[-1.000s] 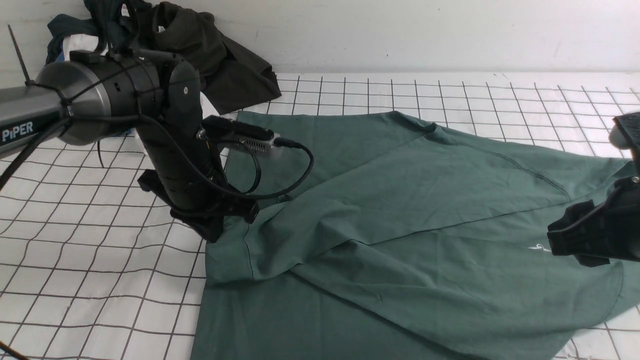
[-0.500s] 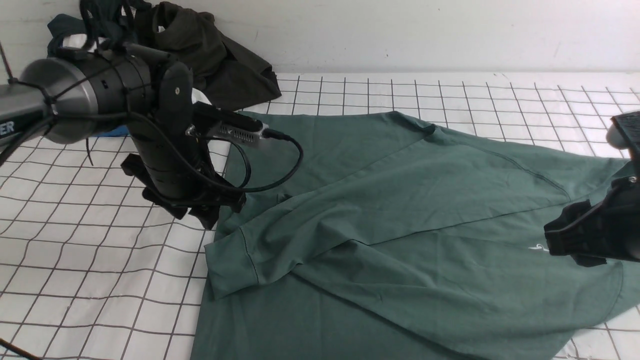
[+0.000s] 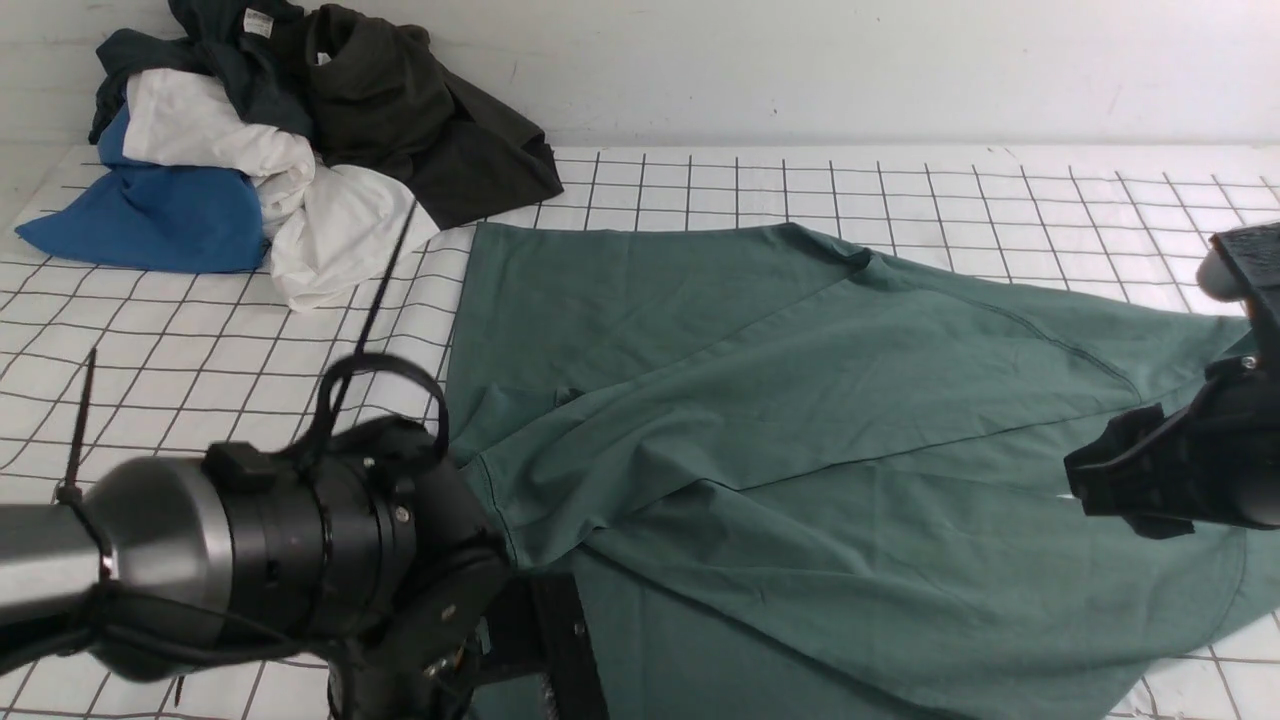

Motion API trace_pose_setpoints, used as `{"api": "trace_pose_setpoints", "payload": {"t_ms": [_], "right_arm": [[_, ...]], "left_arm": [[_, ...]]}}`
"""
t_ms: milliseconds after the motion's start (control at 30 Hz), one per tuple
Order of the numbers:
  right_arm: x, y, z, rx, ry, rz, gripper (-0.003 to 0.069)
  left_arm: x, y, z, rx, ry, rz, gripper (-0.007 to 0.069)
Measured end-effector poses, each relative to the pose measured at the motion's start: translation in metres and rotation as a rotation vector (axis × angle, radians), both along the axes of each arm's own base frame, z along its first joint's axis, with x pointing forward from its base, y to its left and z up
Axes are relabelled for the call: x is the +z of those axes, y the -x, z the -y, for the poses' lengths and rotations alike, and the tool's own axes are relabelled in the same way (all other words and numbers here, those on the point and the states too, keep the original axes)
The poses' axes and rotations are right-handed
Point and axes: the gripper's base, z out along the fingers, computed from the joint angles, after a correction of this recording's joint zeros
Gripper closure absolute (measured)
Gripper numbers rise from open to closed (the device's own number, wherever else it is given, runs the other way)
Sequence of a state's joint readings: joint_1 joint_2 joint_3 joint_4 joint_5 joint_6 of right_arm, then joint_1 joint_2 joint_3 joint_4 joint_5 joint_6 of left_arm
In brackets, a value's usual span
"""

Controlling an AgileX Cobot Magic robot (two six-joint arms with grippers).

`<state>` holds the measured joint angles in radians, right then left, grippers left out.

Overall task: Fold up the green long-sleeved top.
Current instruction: Use both arms simultaneously to clamp the lower edge of the clothing fabric

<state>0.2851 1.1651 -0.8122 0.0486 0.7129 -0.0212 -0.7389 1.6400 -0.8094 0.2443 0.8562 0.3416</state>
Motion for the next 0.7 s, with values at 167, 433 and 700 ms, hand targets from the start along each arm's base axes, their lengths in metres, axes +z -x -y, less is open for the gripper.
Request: {"api": "trace_pose_setpoints", "payload": {"t_ms": [167, 433, 700], "right_arm": [[0.0, 0.004, -0.011, 0.085, -0.016, -0.006, 0.0307], [-0.002, 0.01, -0.016, 0.2, 0.047, -0.034, 0.0334], [-0.006, 0.026, -0.003, 0.312, 0.238, -0.148, 0.046]], "left_arm": [[-0.01, 0.001, 0.0, -0.039, -0.005, 0.0, 0.0275], [-0.002, 0.004, 0.003, -0.062, 0.029, 0.044, 0.0601], [0.064, 0.007, -0.021, 0.0, 0.205, 0.268, 0.0629]]}}
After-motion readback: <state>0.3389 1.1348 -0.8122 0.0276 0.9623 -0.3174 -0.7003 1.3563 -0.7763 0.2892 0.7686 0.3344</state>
